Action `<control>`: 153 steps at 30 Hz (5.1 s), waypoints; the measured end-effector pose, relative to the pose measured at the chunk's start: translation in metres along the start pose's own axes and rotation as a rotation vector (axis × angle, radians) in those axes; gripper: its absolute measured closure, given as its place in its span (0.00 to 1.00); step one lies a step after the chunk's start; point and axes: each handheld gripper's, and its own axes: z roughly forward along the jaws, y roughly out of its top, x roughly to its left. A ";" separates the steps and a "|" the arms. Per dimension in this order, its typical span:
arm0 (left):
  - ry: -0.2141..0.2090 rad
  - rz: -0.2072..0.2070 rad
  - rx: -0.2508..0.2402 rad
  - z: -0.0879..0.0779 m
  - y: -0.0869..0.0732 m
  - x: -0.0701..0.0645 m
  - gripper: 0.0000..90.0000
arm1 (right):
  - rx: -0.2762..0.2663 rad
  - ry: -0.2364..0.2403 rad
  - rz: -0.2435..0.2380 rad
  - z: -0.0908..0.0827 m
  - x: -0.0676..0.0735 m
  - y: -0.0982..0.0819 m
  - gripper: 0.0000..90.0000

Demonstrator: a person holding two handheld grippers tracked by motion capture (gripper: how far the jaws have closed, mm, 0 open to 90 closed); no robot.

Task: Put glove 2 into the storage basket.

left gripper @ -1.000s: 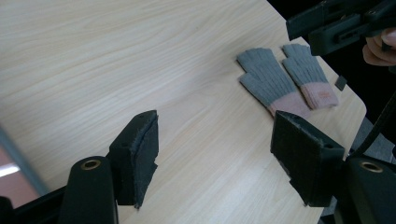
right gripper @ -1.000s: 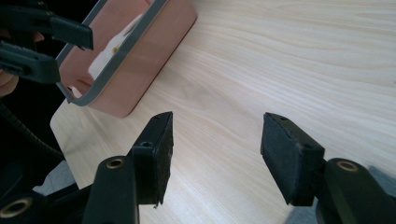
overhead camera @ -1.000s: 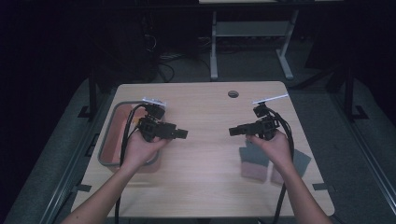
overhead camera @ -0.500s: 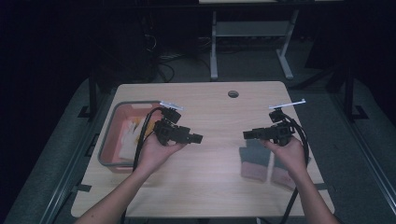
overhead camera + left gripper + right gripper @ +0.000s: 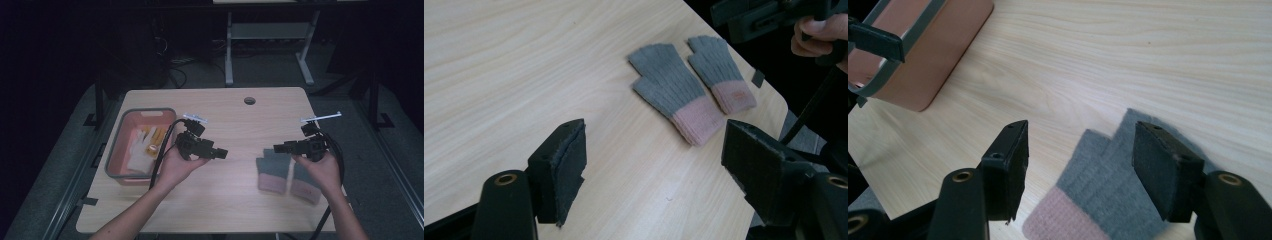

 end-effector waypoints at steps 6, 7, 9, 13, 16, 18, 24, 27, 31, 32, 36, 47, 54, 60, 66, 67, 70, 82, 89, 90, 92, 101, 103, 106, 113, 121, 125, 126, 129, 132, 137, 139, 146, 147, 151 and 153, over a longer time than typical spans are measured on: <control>-0.014 0.011 0.001 0.005 -0.001 -0.006 0.28 | 0.024 -0.039 -0.005 -0.001 -0.006 -0.010 0.40; -0.018 0.013 0.002 0.006 -0.002 -0.007 0.28 | 0.031 -0.042 -0.006 -0.001 -0.006 -0.011 0.40; -0.020 0.018 0.003 0.009 -0.003 -0.009 0.28 | 0.031 -0.051 -0.013 -0.001 -0.007 -0.013 0.40; -0.029 0.017 -0.005 0.014 -0.007 -0.012 0.28 | 0.035 -0.077 -0.024 -0.001 -0.008 -0.016 0.40; -0.033 0.017 0.002 0.019 -0.009 -0.014 0.28 | 0.041 -0.095 -0.035 -0.002 -0.009 -0.019 0.40; -0.031 0.025 0.003 0.022 -0.009 -0.016 0.28 | 0.045 -0.106 -0.040 -0.002 -0.011 -0.022 0.40; -0.040 0.028 0.008 0.030 -0.012 -0.020 0.28 | 0.049 -0.134 -0.033 -0.005 -0.019 -0.035 0.40; -0.048 0.032 0.013 0.035 -0.013 -0.022 0.28 | 0.056 -0.139 -0.022 -0.006 -0.024 -0.042 0.41; -0.054 0.040 0.022 0.042 -0.015 -0.025 0.28 | 0.073 -0.162 -0.018 -0.007 -0.030 -0.052 0.43; -0.053 0.038 0.022 0.043 -0.015 -0.026 0.28 | 0.077 -0.174 -0.026 -0.007 -0.031 -0.054 0.44; -0.056 0.041 0.024 0.047 -0.016 -0.027 0.28 | 0.080 -0.206 -0.024 -0.010 -0.038 -0.063 0.46; -0.068 0.049 0.027 0.063 -0.023 -0.034 0.28 | 0.128 -0.286 -0.026 -0.008 -0.055 -0.090 0.49; -0.090 0.041 0.029 0.072 -0.026 -0.037 0.28 | 0.148 -0.346 -0.093 -0.001 -0.051 -0.093 0.50; -0.108 0.046 0.038 0.078 -0.029 -0.040 0.28 | 0.128 -0.393 -0.123 0.005 -0.046 -0.097 0.54; -0.114 0.048 0.026 0.080 -0.031 -0.046 0.28 | 0.127 -0.410 -0.116 0.006 -0.045 -0.098 0.58; -0.114 0.052 0.024 0.080 -0.032 -0.047 0.28 | 0.131 -0.408 -0.113 0.006 -0.045 -0.097 0.59; -0.112 0.064 0.030 0.080 -0.033 -0.049 0.28 | 0.131 -0.408 -0.104 0.006 -0.045 -0.097 0.62; -0.115 0.059 0.025 0.082 -0.033 -0.051 0.28 | 0.127 -0.386 -0.105 0.005 -0.045 -0.096 0.86; -0.116 0.055 0.016 0.082 -0.032 -0.048 0.28 | 0.111 -0.363 -0.073 0.001 -0.045 -0.097 0.88; -0.116 0.055 0.014 0.083 -0.032 -0.048 0.28 | 0.110 -0.350 -0.071 0.000 -0.045 -0.096 0.88; -0.113 0.057 0.015 0.083 -0.032 -0.047 0.28 | 0.092 -0.323 -0.064 -0.005 -0.044 -0.093 0.88; -0.108 0.056 0.010 0.078 -0.030 -0.045 0.28 | 0.045 -0.275 -0.135 -0.017 -0.019 -0.078 0.88; -0.103 0.059 0.013 0.077 -0.030 -0.045 0.28 | 0.039 -0.263 -0.155 -0.015 -0.009 -0.072 0.88; -0.101 0.058 0.012 0.076 -0.030 -0.044 0.28 | 0.031 -0.239 -0.186 -0.010 0.003 -0.063 0.88; -0.098 0.054 0.011 0.073 -0.031 -0.043 0.28 | 0.054 -0.216 -0.209 0.011 0.015 -0.048 0.88; -0.096 0.052 0.018 0.075 -0.032 -0.041 0.28 | 0.074 -0.212 -0.228 0.030 0.016 -0.043 0.87; -0.098 0.045 0.021 0.078 -0.034 -0.041 0.28 | 0.090 -0.217 -0.239 0.037 0.017 -0.043 0.86; -0.098 0.047 0.023 0.079 -0.034 -0.041 0.28 | 0.087 -0.216 -0.239 0.039 0.018 -0.044 0.85; -0.098 0.046 0.029 0.081 -0.034 -0.042 0.28 | 0.084 -0.215 -0.241 0.043 0.017 -0.045 0.85; -0.100 0.043 0.029 0.083 -0.035 -0.042 0.28 | 0.091 -0.217 -0.236 0.047 0.017 -0.045 0.83; -0.099 0.047 0.041 0.084 -0.035 -0.043 0.28 | 0.086 -0.221 -0.230 0.053 0.017 -0.046 0.77; -0.100 0.045 0.038 0.086 -0.035 -0.043 0.28 | 0.080 -0.215 -0.223 0.052 0.018 -0.046 0.73; -0.100 0.036 0.049 0.092 -0.035 -0.044 0.29 | 0.056 -0.192 -0.210 0.039 0.017 -0.050 0.81; -0.100 0.033 0.052 0.094 -0.035 -0.044 0.29 | 0.063 -0.195 -0.211 0.039 0.017 -0.051 0.82; -0.094 0.029 0.061 0.099 -0.035 -0.044 0.29 | 0.109 -0.204 -0.215 0.048 0.013 -0.056 0.83; -0.102 0.015 0.055 0.103 -0.034 -0.044 0.31 | 0.118 -0.201 -0.205 0.051 0.013 -0.057 0.83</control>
